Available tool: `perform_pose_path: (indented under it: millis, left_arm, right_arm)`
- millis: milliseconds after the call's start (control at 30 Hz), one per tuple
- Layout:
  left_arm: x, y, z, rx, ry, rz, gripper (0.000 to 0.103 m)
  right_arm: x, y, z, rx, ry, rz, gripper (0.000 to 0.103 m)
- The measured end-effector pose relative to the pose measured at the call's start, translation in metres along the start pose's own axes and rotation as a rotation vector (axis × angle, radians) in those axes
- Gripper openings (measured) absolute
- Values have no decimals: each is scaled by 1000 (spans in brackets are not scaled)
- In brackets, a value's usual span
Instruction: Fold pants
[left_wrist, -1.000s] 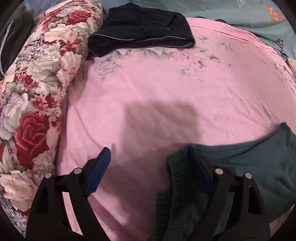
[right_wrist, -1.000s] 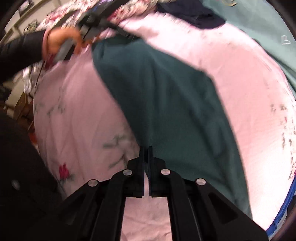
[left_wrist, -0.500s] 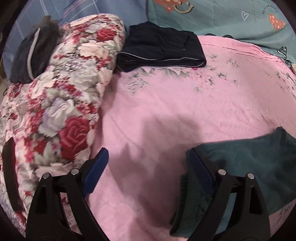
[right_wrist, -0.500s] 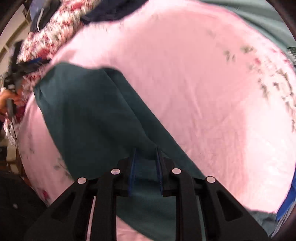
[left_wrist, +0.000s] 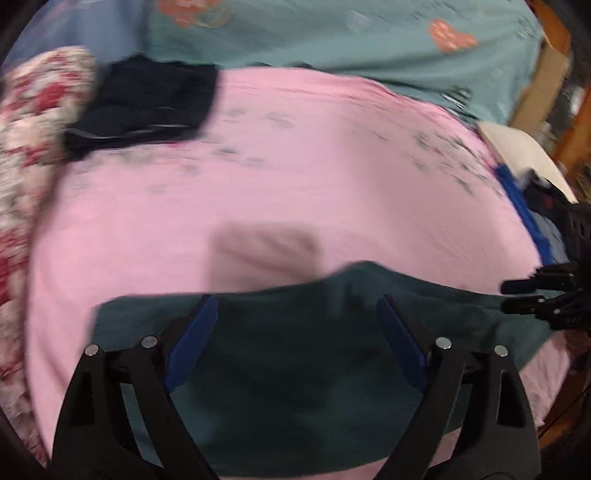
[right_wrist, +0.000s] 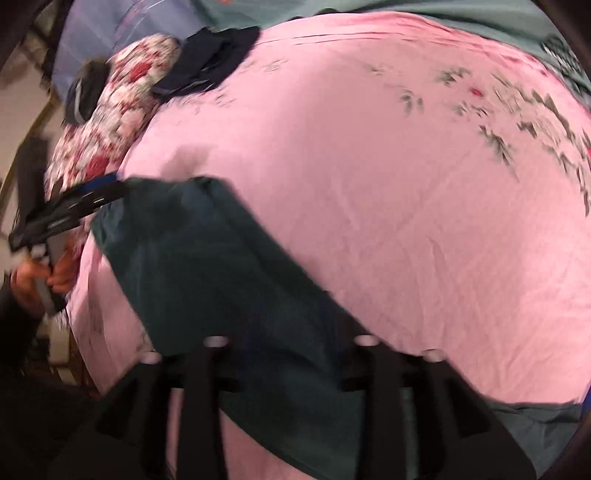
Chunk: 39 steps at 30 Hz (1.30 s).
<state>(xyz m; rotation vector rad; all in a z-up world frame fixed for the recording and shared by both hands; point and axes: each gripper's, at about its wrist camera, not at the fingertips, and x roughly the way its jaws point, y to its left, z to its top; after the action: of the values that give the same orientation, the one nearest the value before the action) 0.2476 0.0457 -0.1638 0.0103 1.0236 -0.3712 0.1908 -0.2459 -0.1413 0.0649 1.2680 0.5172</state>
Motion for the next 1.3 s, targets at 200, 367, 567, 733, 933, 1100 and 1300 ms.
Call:
perform_pose_path:
  millis: [200, 367, 567, 733, 933, 1100, 1300]
  left_arm:
    - [71, -27, 9, 58, 108, 55, 88]
    - [78, -29, 24, 62, 43, 165, 78]
    - [85, -31, 28, 18, 20, 219, 80]
    - [41, -30, 19, -5, -27, 255, 87]
    - [8, -72, -7, 30, -27, 136, 90]
    - [34, -129, -41, 39, 92, 37, 90]
    - [37, -165, -61, -5, 138, 15, 90]
  right_arm:
    - [40, 21, 9, -200, 121, -51, 17]
    - [32, 22, 22, -188, 22, -77, 2]
    - [40, 10, 11, -68, -11, -138, 27]
    - [-28, 3, -28, 166, -160, -182, 37]
    - [-120, -71, -115, 436, -208, -475, 37]
    - [-141, -151, -125, 493, -128, -498, 37]
    - [-123, -195, -122, 411, 12, -349, 37]
